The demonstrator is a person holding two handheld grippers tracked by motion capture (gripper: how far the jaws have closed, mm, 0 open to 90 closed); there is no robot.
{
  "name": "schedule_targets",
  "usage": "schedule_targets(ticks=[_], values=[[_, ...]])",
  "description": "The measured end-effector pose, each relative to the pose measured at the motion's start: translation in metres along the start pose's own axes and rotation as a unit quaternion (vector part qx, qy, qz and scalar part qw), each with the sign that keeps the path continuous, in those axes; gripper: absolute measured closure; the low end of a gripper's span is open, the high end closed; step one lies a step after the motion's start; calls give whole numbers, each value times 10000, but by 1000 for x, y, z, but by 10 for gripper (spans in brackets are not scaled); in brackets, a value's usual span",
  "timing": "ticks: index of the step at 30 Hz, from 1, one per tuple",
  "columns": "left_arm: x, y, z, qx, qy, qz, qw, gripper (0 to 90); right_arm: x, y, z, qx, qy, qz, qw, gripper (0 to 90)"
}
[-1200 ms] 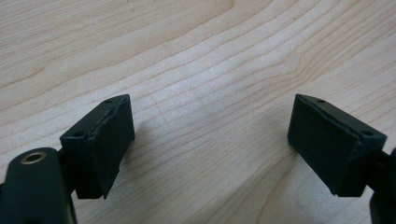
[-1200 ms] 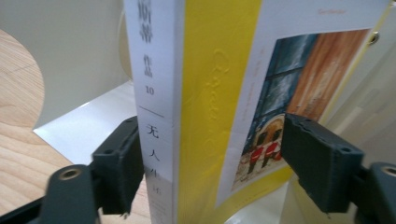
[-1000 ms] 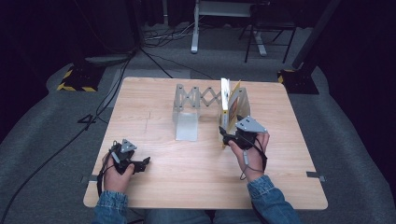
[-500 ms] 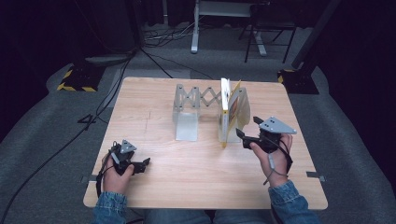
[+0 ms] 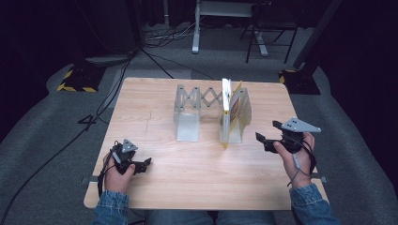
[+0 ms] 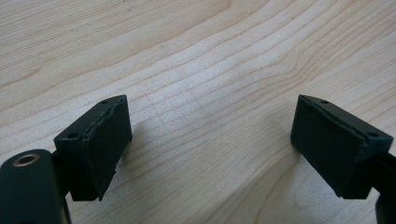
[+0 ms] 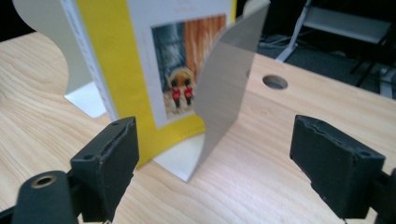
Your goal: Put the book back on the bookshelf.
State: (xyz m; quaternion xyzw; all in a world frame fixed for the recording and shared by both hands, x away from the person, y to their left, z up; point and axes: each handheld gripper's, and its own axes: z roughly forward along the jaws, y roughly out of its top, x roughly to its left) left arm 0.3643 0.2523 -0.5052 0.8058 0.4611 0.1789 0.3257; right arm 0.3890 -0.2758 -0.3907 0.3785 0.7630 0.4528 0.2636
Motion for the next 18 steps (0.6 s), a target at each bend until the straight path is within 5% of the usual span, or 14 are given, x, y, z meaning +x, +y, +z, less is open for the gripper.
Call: schedule_targets(ticks=[5,18], values=[[0,0,1,-17,-24,-38,10000,128,-21,-17,3,324,25,235,9992,159],[0,0,1,-16,-22,-39,10000,128,-56,-54,19,1062,45,318,9938,177]])
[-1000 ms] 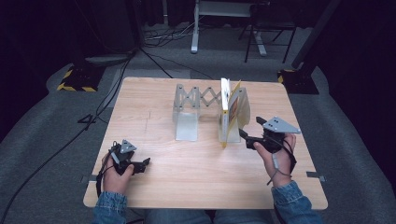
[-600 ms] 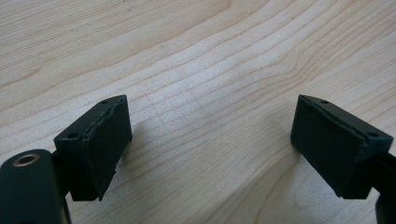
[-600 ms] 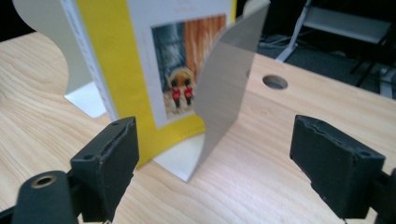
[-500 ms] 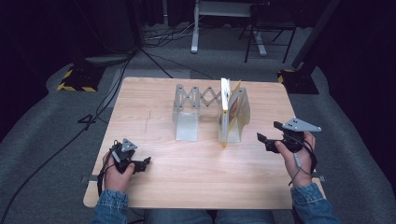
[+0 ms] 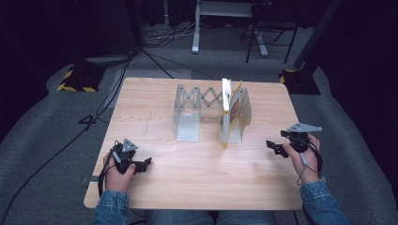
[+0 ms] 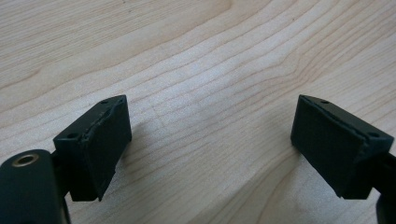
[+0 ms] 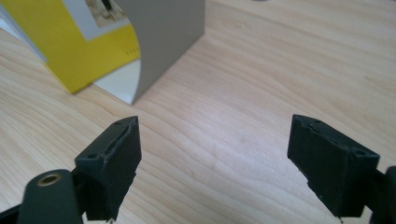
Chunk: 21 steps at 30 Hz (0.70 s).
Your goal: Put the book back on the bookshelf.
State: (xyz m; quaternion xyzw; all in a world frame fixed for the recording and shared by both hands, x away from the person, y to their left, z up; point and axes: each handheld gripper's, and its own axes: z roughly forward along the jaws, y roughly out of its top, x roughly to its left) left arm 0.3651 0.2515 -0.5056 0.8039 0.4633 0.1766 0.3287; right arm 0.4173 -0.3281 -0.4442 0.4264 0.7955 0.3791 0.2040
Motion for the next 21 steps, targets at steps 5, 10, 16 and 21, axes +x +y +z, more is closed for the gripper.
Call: schedule_targets(ticks=[5,10,16,21], values=[[0,0,0,0,0,-2,10000,128,-12,-19,11,274,8,129,9995,202],[0,0,0,0,-1,-1,10000,128,-14,-32,14,331,46,155,9993,202],[0,0,0,0,0,-1,10000,128,-12,-49,20,427,81,89,9990,201],[0,0,0,-1,-1,-1,10000,128,-8,-55,23,401,80,-14,9992,176]])
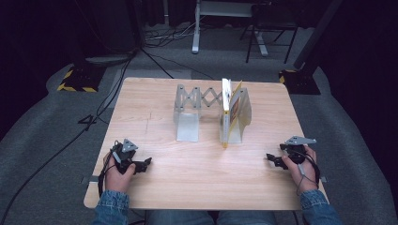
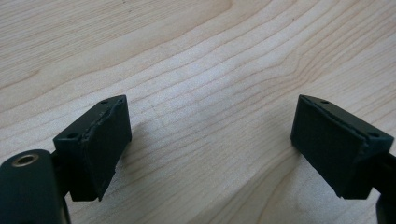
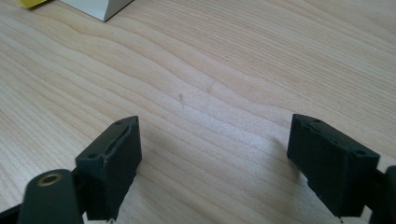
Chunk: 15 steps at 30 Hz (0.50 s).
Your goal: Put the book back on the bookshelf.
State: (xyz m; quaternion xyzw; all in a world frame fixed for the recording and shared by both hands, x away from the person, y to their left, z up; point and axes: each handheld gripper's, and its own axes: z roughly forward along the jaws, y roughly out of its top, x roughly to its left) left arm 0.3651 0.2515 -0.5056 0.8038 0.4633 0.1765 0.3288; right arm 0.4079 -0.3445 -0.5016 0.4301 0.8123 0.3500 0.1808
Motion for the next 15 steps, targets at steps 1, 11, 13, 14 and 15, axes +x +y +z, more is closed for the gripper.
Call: schedule_targets(ticks=[1,11,13,14,15], values=[[0,0,0,0,1,2,10000,128,1,0,0,-13,-22,-41,10000,175],[0,0,0,1,4,3,10000,128,7,-1,4,-74,-114,-15,9999,130],[0,0,0,-4,3,3,10000,128,7,-1,4,-77,-112,-19,9999,130],[0,0,0,-4,17,24,10000,130,7,-1,4,-79,-104,-29,9999,131],[0,0,0,-4,17,24,10000,133,7,-1,4,-79,-104,-29,9999,131]])
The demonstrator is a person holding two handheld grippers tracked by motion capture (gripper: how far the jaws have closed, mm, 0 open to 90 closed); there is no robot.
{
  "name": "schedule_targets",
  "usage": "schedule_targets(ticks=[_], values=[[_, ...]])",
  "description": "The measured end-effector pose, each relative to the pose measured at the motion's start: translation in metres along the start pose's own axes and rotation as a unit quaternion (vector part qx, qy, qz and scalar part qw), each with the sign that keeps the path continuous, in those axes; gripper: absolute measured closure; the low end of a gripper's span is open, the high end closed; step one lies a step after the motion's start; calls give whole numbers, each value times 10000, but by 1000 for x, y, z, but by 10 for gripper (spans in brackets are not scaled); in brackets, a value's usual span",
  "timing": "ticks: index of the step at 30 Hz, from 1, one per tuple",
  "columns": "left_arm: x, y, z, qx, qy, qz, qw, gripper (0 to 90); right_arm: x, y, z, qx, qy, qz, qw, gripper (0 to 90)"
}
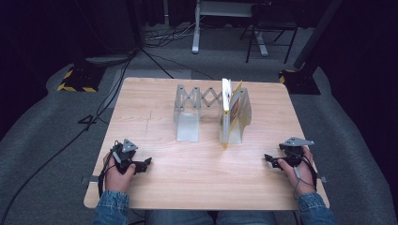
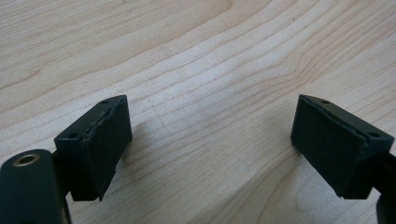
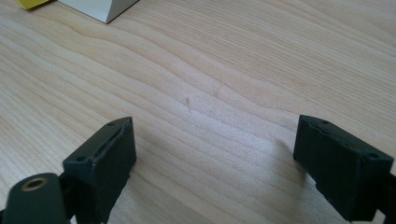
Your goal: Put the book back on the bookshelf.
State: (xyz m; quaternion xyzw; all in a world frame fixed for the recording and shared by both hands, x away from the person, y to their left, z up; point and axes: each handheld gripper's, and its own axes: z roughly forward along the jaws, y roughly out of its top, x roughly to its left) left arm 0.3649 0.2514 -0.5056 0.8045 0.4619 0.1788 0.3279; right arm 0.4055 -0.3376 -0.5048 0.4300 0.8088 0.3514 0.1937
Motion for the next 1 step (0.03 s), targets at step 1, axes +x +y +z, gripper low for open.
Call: schedule_targets(ticks=[1], values=[[0,0,0,1,3,5,10000,133,0,0,0,-1,2,-2,10000,131]])
